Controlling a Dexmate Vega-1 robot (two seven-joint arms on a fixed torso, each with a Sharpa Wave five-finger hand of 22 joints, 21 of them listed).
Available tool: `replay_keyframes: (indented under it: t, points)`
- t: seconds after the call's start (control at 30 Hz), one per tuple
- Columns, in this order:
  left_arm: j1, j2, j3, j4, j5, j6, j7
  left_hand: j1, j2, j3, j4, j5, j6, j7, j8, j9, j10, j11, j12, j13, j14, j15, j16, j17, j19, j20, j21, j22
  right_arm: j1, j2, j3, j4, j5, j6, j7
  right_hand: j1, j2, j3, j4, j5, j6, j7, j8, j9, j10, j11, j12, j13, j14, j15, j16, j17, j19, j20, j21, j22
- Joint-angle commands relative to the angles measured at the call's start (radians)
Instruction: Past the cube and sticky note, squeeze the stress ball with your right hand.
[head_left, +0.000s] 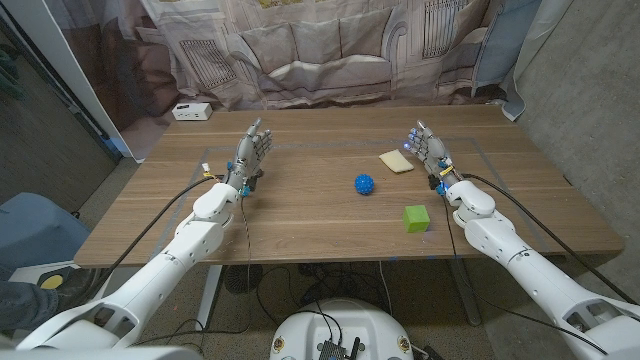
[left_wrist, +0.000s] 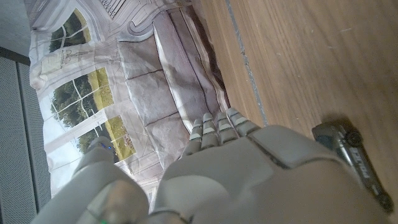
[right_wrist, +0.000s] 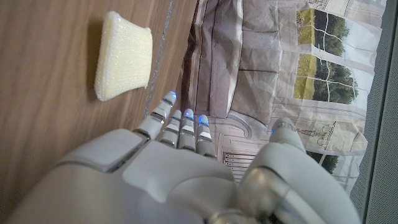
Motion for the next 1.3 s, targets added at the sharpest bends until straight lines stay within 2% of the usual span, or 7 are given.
replay_keyframes:
  t: [0.03,0.33,0.43,0.87,1.0,1.1,1.3]
  points:
    - [0.049,0.023,-0.008,-0.084,0.051,-0.012,0.078,0.002,-0.004,0.008,0.000,0.006,0.002,0.005,0.005,0.003,0.009,-0.003,0.007,0.003,0.000,0.009,0.007,0.004,-0.001,0.006,0.004,0.003,-0.026,-0.002,0.008,-0.013,0.006,0.030,0.006,0.008,0.001,0.009,-0.001,0.004,0.008,-0.001,0.004,0.004,0.009,0.005,0.006,0.002,0.010,0.000,0.007,0.005,0.006,0.001,0.006,0.001]
    - [0.064,0.044,-0.014,-0.113,0.064,-0.012,0.083,0.008,0.002,0.008,-0.004,0.005,0.015,0.005,0.007,0.003,0.032,0.000,0.016,0.003,0.023,0.008,0.013,0.004,0.008,0.009,0.008,0.003,-0.029,0.002,0.007,-0.011,-0.007,0.071,0.017,0.010,0.004,0.010,-0.003,0.004,0.018,-0.009,0.007,0.003,0.017,0.005,0.009,0.002,0.022,-0.002,0.011,0.003,0.019,0.001,0.010,0.001]
    - [0.068,0.060,-0.015,-0.126,0.074,0.002,0.088,0.017,0.011,0.008,-0.011,0.002,0.062,0.009,0.018,0.003,0.080,0.003,0.031,0.004,0.078,0.007,0.025,0.004,0.049,0.025,0.021,0.003,-0.030,0.000,0.007,-0.016,-0.008,0.076,0.022,0.012,0.006,0.011,-0.004,0.004,0.019,-0.010,0.007,0.004,0.020,0.004,0.010,0.002,0.024,-0.003,0.012,0.002,0.026,0.002,0.012,0.001]
    - [0.080,0.076,-0.033,-0.161,0.072,0.013,0.103,0.027,0.021,0.009,-0.020,-0.002,0.103,0.017,0.022,0.004,0.119,0.013,0.040,0.004,0.125,0.009,0.029,0.004,0.098,0.031,0.031,0.003,-0.030,-0.024,0.008,-0.027,-0.031,0.111,0.049,0.016,0.007,0.011,-0.007,0.003,0.028,-0.011,0.009,0.004,0.027,0.004,0.012,0.002,0.035,-0.007,0.015,0.000,0.039,0.004,0.014,0.001]
    - [0.071,0.067,-0.033,-0.150,0.063,0.008,0.093,0.028,0.022,0.009,-0.021,-0.002,0.107,0.020,0.022,0.004,0.119,0.013,0.039,0.004,0.128,0.010,0.029,0.004,0.099,0.032,0.031,0.003,-0.039,-0.026,0.015,-0.032,-0.022,0.122,0.055,0.017,0.008,0.012,-0.008,0.003,0.033,-0.011,0.010,0.004,0.029,0.003,0.012,0.003,0.036,-0.008,0.015,-0.001,0.042,0.004,0.015,0.001]
    - [0.055,0.057,-0.029,-0.127,0.055,-0.003,0.073,0.029,0.022,0.009,-0.022,-0.002,0.109,0.018,0.021,0.004,0.124,0.011,0.040,0.004,0.131,0.010,0.028,0.004,0.104,0.032,0.032,0.003,-0.043,-0.032,0.017,-0.034,-0.030,0.135,0.056,0.017,0.014,0.013,-0.008,0.002,0.036,-0.010,0.009,0.004,0.041,0.001,0.016,0.003,0.058,-0.005,0.024,-0.001,0.062,0.006,0.020,0.001]
    - [0.012,0.014,-0.011,-0.048,0.065,-0.044,0.056,0.035,0.024,0.007,-0.030,-0.005,0.144,0.019,0.024,0.005,0.163,0.011,0.048,0.005,0.179,0.005,0.034,0.004,0.162,0.041,0.044,0.003,-0.044,-0.044,0.022,-0.027,-0.030,0.156,0.080,0.022,0.019,0.015,-0.011,0.002,0.057,-0.012,0.015,0.005,0.047,0.001,0.017,0.005,0.073,-0.010,0.028,-0.001,0.093,0.005,0.027,0.002]
